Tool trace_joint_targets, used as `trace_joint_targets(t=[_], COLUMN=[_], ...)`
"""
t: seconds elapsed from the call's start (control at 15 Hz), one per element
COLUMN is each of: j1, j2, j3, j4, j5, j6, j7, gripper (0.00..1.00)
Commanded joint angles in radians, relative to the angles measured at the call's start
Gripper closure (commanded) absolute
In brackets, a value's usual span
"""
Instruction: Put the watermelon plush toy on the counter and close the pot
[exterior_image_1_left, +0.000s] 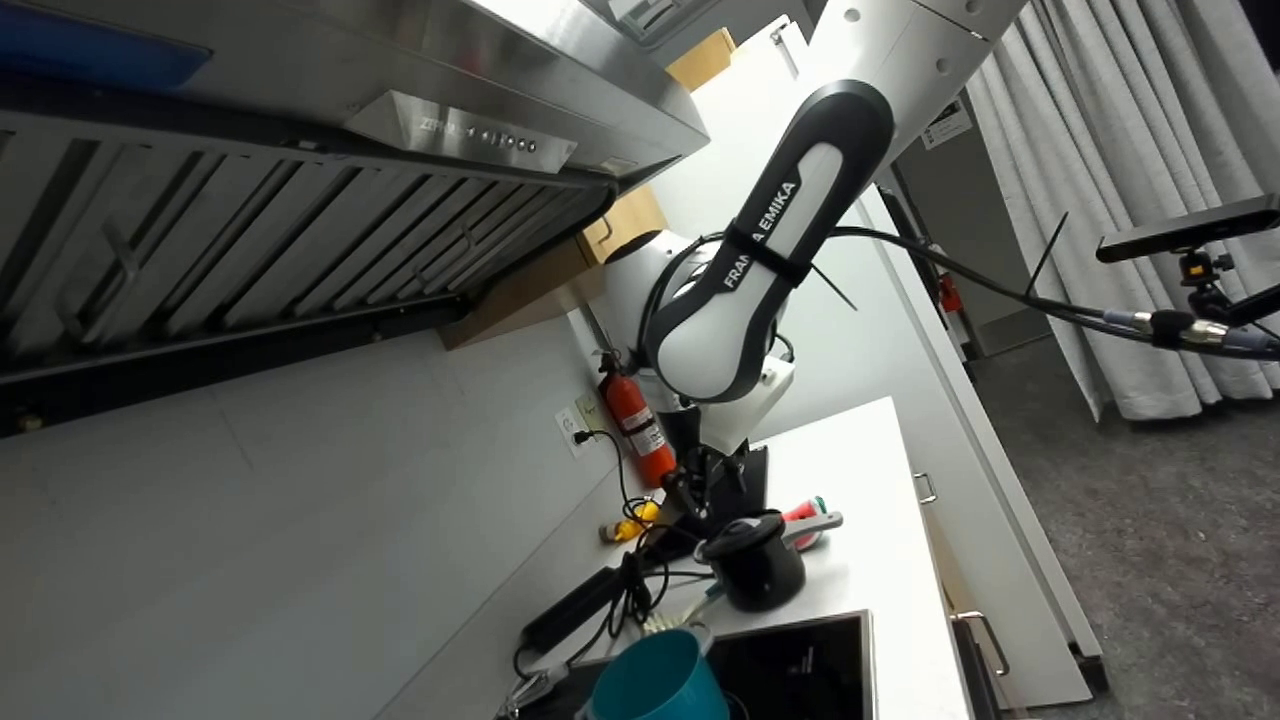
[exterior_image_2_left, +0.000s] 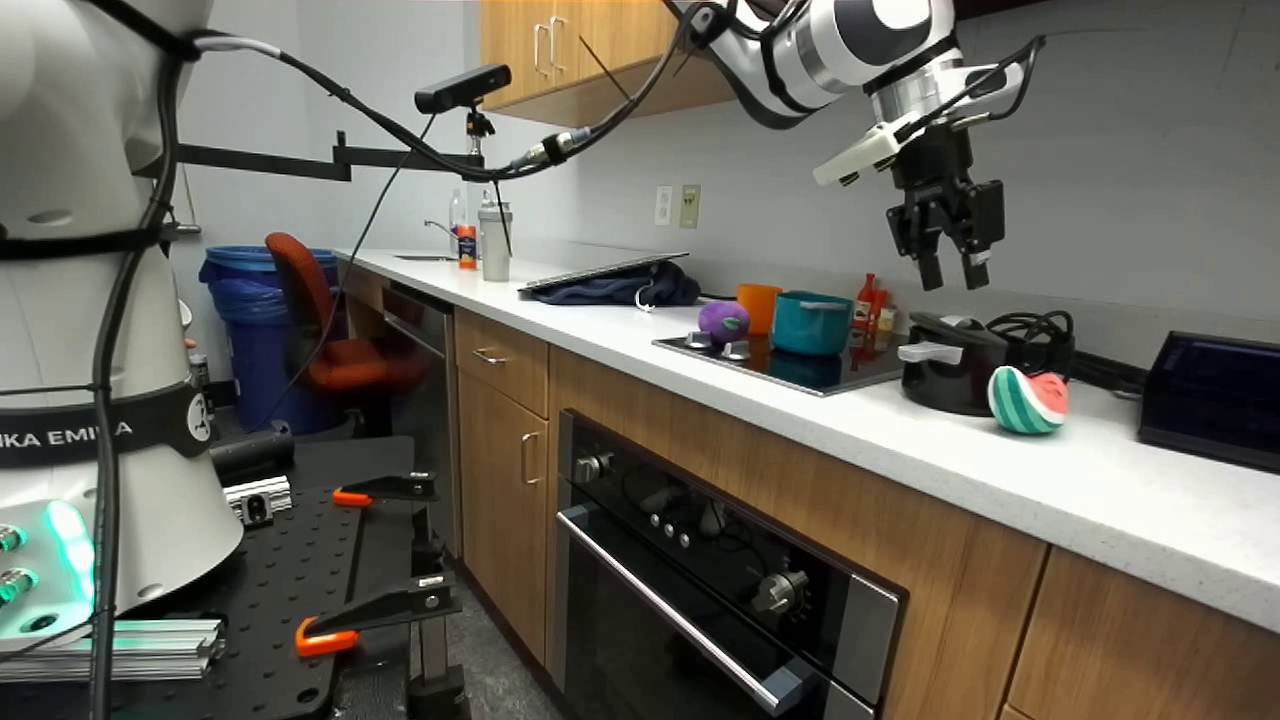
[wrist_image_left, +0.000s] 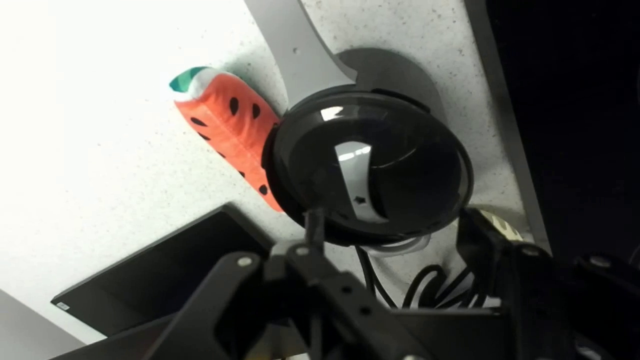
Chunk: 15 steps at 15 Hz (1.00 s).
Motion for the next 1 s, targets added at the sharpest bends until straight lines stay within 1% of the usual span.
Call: trace_joint_targets(t=[0.0,0.2,0.53,0.6,0.93], j1=[0.010,0.008,0.002,-0.024,0.001], j2=[0.022,0.022,0.024,-0.015,-0.072], j3=[-0.004,-0.002,0.004,-0.005,-0.054], j4=[0.055,0.058,0.056,-0.060,-0.250], j5=[0.006,0.006,0.007,0.000,-0.090], j6=[-0.063,-0.066,-0.038,0.060,0.265], j7=[0.030,0.032,0.014,-0.008,0.007], gripper=[0.01,0.00,0.00,0.00,0.00])
